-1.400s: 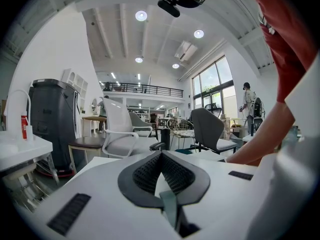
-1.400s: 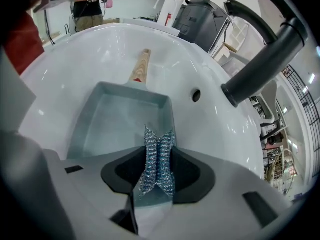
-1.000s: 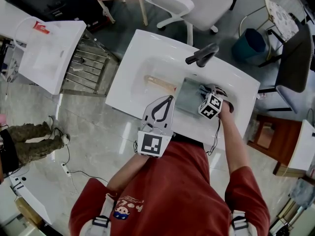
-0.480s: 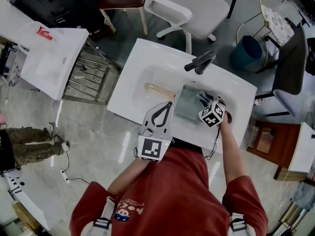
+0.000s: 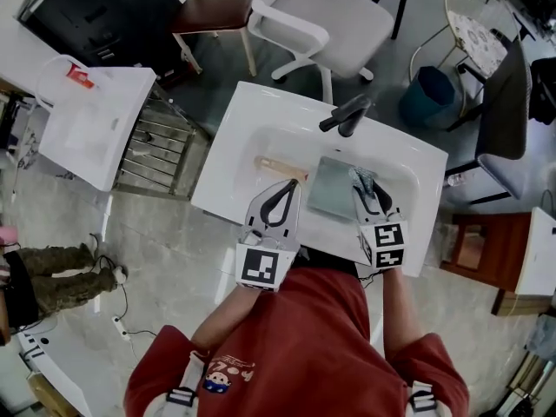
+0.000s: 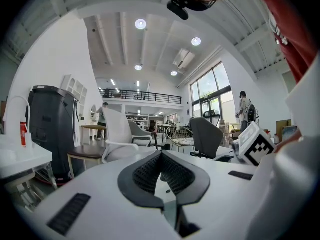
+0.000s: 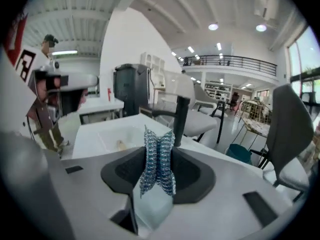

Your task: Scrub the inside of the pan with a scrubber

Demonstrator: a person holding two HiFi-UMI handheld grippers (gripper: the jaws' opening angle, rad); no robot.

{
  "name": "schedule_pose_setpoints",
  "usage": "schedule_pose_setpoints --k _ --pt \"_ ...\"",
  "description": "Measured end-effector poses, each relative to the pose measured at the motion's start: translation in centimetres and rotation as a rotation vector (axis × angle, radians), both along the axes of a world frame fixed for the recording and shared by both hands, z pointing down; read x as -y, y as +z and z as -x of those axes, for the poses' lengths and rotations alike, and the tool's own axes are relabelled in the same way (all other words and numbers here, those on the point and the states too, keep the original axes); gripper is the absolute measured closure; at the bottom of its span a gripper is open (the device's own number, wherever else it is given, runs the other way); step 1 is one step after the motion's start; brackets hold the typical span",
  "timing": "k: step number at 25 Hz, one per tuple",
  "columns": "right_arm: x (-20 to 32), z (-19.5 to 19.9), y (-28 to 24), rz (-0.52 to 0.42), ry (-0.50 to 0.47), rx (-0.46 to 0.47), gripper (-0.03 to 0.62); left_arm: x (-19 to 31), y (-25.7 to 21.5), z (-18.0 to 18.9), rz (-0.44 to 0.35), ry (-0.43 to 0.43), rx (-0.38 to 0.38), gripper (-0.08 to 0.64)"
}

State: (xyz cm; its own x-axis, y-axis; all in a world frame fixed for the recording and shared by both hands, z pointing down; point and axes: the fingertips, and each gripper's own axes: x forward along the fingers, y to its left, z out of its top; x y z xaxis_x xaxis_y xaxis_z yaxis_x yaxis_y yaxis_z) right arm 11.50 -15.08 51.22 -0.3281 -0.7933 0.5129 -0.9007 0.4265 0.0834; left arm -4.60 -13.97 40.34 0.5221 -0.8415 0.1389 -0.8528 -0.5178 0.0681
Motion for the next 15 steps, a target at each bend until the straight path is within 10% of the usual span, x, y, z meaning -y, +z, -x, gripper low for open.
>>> schedule_pose_setpoints --k 7,15 --pt "-3.0 -0.5 -12.9 -0.384 0.257 0.22 0.42 0.1 -3.9 0.0 -0.061 0.004 0.02 0.548" --pt "-5.0 -2.6 -17.7 -0.592 0.427 0.192 0.417 -0.1 -7.4 1.0 -0.137 0.01 0.002 0.548"
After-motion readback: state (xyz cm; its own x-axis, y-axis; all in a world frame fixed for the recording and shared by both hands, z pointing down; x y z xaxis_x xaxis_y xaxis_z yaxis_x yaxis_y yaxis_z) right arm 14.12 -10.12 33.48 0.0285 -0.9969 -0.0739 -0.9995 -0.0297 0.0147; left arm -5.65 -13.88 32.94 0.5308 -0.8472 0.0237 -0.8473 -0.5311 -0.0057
